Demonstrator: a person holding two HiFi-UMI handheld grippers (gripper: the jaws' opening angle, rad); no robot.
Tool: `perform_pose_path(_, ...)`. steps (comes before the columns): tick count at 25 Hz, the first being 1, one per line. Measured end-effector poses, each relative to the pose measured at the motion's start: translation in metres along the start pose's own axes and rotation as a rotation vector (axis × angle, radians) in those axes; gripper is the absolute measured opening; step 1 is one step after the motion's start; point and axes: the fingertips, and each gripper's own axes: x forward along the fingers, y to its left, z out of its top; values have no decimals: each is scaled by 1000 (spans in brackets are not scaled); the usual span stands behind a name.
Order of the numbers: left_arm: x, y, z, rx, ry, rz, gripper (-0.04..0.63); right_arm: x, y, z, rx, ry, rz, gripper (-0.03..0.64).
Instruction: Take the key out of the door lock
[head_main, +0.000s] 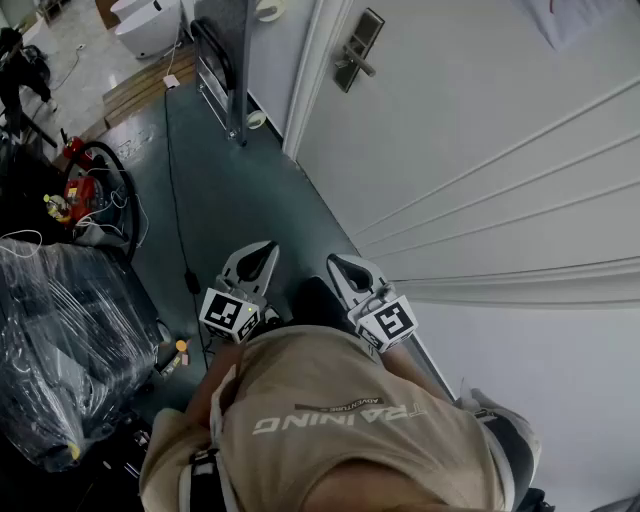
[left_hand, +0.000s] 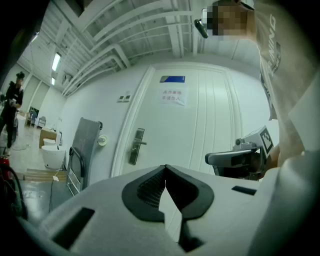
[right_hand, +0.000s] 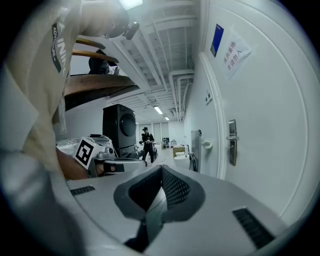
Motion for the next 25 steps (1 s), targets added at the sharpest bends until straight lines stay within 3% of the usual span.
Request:
perform_pose_path(5, 19, -26, 0, 37, 21, 3, 9, 6, -32, -10, 14, 59, 44, 14)
perform_pose_path(9, 42, -9, -13, -33, 94, 47, 9, 39, -58, 13, 3, -15, 94, 14)
perform_pose_path(11, 65, -7, -4, -65, 87, 50, 9, 46, -82, 31, -44, -47, 108, 14)
perform_pose_path(13, 91, -7, 11, -50, 68, 45, 9, 49, -110, 35, -83, -59, 100, 14)
perform_pose_path(17, 125, -3, 32, -2, 50, 68, 9, 44, -146, 9, -15, -9, 78, 14)
perform_pose_path(21, 147, -8, 37, 5, 32, 108, 9, 41, -170, -23, 3, 45, 113, 14)
perform_pose_path(25, 147, 4, 29, 35, 85, 169, 9, 49, -178, -31, 13, 56, 177, 14)
